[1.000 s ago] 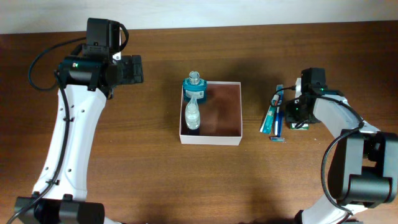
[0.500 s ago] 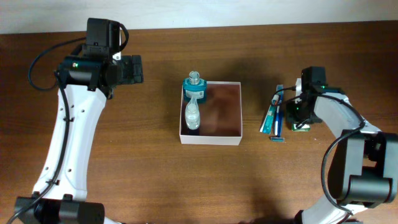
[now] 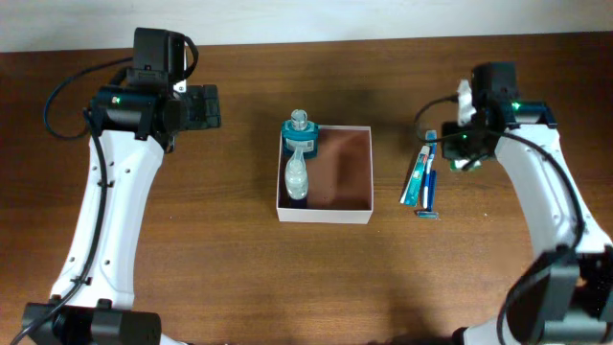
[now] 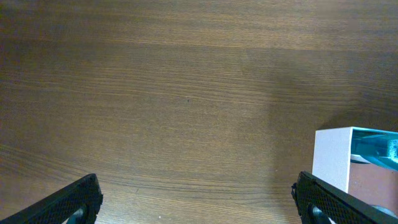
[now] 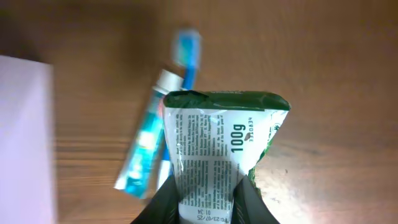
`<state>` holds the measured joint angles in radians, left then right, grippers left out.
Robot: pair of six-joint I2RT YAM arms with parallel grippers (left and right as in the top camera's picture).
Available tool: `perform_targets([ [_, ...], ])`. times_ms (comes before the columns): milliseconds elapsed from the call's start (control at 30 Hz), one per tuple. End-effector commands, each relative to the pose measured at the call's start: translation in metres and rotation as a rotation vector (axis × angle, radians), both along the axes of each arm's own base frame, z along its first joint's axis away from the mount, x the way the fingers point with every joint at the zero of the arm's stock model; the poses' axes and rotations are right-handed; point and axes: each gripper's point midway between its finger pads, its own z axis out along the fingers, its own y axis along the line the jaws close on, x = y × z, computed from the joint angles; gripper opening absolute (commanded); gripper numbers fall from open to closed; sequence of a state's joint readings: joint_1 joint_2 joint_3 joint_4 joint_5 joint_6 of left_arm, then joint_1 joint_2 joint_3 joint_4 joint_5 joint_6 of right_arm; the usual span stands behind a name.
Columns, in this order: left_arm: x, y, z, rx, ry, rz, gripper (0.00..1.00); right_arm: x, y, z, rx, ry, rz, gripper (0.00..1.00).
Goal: Pack container
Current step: 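Lift the soap bar and carry it over the box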
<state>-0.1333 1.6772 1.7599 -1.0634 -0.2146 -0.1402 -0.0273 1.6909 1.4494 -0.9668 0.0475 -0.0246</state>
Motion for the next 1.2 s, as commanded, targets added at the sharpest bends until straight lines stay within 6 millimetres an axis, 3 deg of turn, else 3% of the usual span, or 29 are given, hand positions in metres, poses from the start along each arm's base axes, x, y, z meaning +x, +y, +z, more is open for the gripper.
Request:
perform_targets([
  [0, -0.001, 0.001, 0.009, -0.012, -0.024, 0.011, 0.99, 0.007, 0.041, 0.048, 0.046, -0.126, 0.036, 0.18],
  [100, -0.001, 0.001, 0.009, -0.012, -0.024, 0.011, 0.99, 0.006, 0.07, 0.065, 0.119, -0.173, -0.015, 0.18],
  [200, -0.001, 0.001, 0.009, -0.012, -0.024, 0.011, 0.99, 0.002, 0.101, 0.069, 0.201, -0.178, -0.011, 0.18],
  [300, -0.001, 0.001, 0.009, -0.012, -0.024, 0.011, 1.0, -0.003, 0.135, 0.065, 0.26, -0.155, 0.017, 0.18],
  [567, -0.001, 0.001, 0.009, -0.012, -0.024, 0.011, 0.99, -0.013, 0.201, 0.048, 0.297, -0.118, 0.101, 0.19],
  [1167, -0.001, 0.001, 0.009, -0.012, -0.024, 0.011, 1.0, -0.01, 0.25, -0.031, 0.263, 0.019, 0.142, 0.18],
])
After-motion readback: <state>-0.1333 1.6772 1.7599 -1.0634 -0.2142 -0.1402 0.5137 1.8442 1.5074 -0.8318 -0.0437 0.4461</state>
